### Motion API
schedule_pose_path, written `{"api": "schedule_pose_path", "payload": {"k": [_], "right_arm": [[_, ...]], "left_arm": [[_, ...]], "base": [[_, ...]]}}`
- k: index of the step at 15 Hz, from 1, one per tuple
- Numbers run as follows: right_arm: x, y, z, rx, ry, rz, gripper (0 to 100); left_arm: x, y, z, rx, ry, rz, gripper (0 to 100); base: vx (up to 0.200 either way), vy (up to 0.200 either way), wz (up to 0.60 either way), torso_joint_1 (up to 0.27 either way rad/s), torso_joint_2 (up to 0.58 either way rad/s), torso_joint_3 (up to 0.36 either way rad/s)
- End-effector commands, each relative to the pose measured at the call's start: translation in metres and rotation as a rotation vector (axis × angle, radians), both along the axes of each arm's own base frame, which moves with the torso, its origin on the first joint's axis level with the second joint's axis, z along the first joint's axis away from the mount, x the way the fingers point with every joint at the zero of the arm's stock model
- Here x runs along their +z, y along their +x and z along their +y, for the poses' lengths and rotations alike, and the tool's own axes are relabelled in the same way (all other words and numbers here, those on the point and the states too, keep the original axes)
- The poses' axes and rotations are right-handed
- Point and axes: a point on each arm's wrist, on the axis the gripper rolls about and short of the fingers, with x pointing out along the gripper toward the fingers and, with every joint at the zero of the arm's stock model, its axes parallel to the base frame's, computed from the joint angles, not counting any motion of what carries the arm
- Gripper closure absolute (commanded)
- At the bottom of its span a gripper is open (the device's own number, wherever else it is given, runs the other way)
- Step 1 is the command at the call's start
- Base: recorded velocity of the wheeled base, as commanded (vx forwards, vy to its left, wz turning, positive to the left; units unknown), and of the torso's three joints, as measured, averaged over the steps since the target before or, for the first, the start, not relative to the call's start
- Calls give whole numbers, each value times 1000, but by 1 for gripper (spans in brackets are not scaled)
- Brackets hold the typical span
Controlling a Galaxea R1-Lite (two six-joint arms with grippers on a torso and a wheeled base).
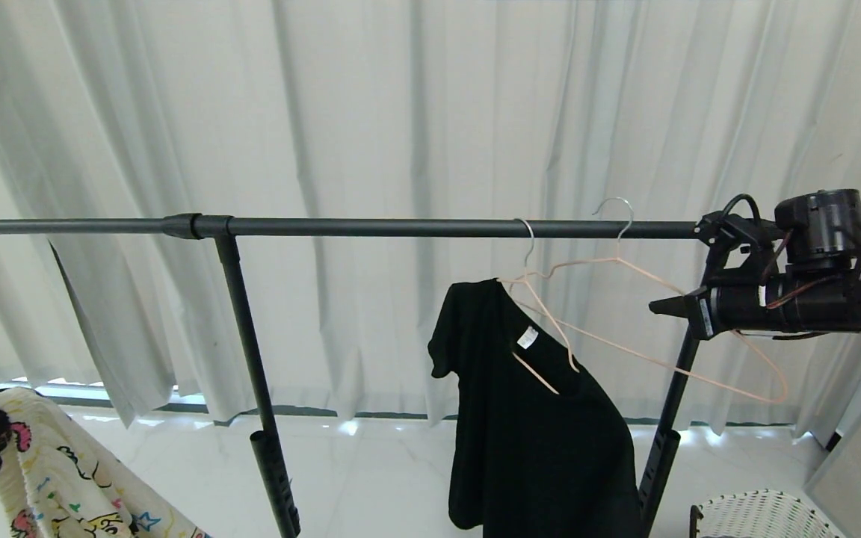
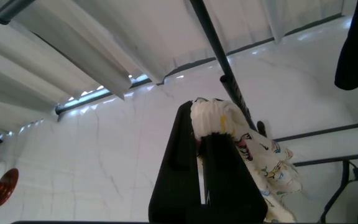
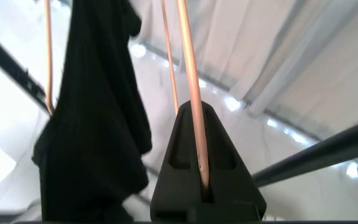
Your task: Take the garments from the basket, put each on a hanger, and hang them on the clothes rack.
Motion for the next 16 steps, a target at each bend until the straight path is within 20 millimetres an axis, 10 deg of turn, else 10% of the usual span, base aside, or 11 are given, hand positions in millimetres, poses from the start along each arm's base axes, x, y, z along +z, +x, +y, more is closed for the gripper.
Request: {"api": "schedule_pose_path", "payload": {"k": [1,11,16], "right_arm": [[3,-13,-2,-10,22,-47,100],[18,-106,-43,-245,29,-149,100],[19,-139,-49,-283,18,-191,100]], "left_arm": [[0,-4,2,1,-6,-12,100],[-17,5,-2,-17,-5,-74,100],[-16,4,-2,-19,-7,-82,100]], "base": [[0,0,0,0,0,0],[0,0,0,0,0,0],[-200,0,0,4,5,-2]]}}
